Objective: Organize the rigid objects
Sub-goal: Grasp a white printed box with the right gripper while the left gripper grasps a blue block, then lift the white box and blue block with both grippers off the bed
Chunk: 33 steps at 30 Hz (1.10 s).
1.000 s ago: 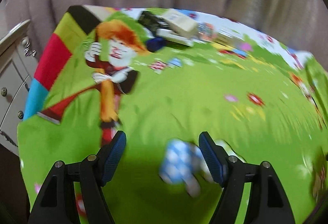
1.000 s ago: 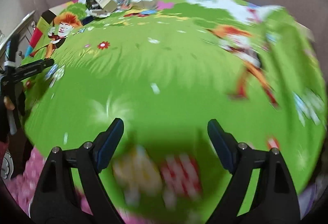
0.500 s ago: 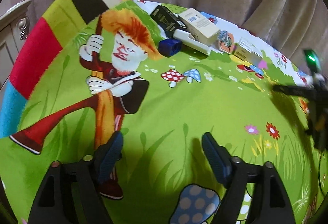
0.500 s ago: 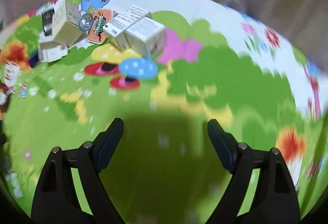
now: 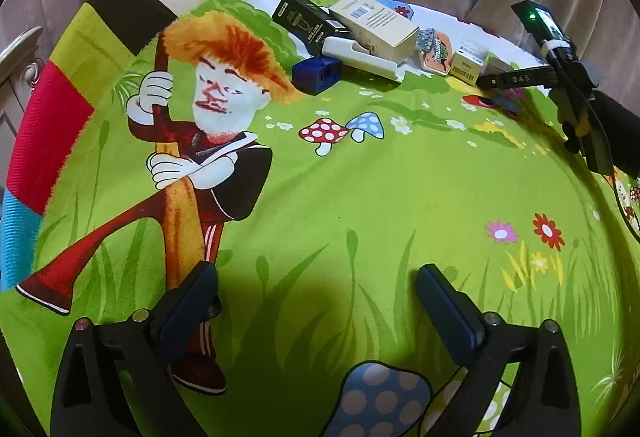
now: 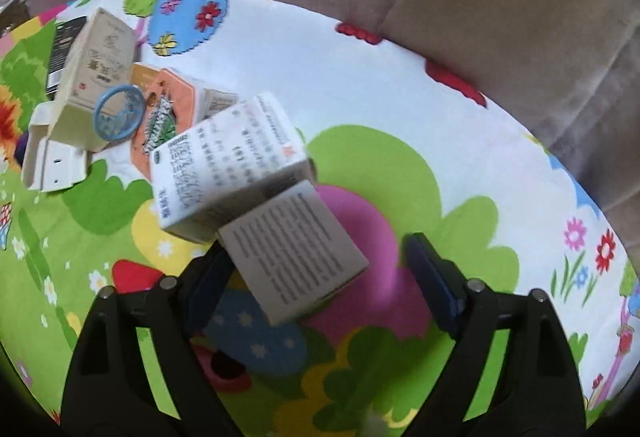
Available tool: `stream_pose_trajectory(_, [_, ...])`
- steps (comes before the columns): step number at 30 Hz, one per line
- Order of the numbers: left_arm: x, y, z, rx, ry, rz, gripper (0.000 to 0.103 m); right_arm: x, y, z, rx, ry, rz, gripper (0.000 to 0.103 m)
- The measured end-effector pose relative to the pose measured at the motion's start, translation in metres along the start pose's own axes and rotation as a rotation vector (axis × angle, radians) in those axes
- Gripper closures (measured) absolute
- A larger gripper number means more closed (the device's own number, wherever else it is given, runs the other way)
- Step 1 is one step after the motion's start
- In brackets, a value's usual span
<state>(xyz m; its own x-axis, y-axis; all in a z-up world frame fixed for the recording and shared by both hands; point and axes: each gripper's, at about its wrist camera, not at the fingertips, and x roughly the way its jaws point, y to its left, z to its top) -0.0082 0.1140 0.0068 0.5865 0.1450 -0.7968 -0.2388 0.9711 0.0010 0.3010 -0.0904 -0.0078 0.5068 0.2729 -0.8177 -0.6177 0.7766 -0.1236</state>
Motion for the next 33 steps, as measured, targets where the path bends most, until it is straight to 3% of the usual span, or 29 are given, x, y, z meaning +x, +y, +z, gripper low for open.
stream_pose_trajectory(4, [0.002,0.0,0.001,-0.003,0.005,0.007,0.0,-0.021,0.013,-0.02,-0.006,0.006,0.055,0.045])
stream_pose_trajectory(10, [0.008,-0.003,0.012,0.031,0.019,-0.007,0.0,-0.086,0.05,-0.1,0.003,0.012,0.086,0.045])
stream_pose_trajectory(13, [0.019,-0.018,0.041,0.177,-0.028,0.049,0.0,-0.114,0.061,-0.132,0.035,0.012,0.065,0.045])
stream_pose_trajectory(15, [0.033,-0.026,0.066,0.263,-0.059,0.069,0.0,-0.127,0.063,-0.149,0.072,0.01,0.1,0.045])
stream_pose_trajectory(17, [0.052,-0.023,0.093,0.266,-0.06,0.093,0.003,-0.133,0.072,-0.158,0.082,0.004,0.084,0.045])
stream_pose_trajectory(21, [0.094,-0.009,0.14,0.207,-0.008,0.064,0.027,-0.137,0.079,-0.163,0.104,-0.013,0.068,0.045])
stream_pose_trajectory(25, [0.112,-0.008,0.16,0.177,-0.013,0.04,0.039,-0.134,0.079,-0.164,0.13,-0.031,0.071,0.044])
stream_pose_trajectory(26, [0.113,-0.009,0.16,0.178,-0.02,0.022,0.048,-0.134,0.081,-0.164,0.125,-0.036,0.063,0.044])
stream_pose_trajectory(27, [0.112,-0.009,0.159,0.159,-0.007,-0.032,0.075,-0.134,0.082,-0.164,0.118,-0.042,0.053,0.045])
stream_pose_trajectory(30, [0.088,-0.015,0.141,0.11,0.015,-0.048,0.074,-0.135,0.086,-0.164,0.105,-0.057,0.029,0.045])
stream_pose_trajectory(33, [0.04,-0.02,0.096,0.031,-0.006,-0.107,0.074,-0.135,0.086,-0.164,0.111,-0.061,0.029,0.045])
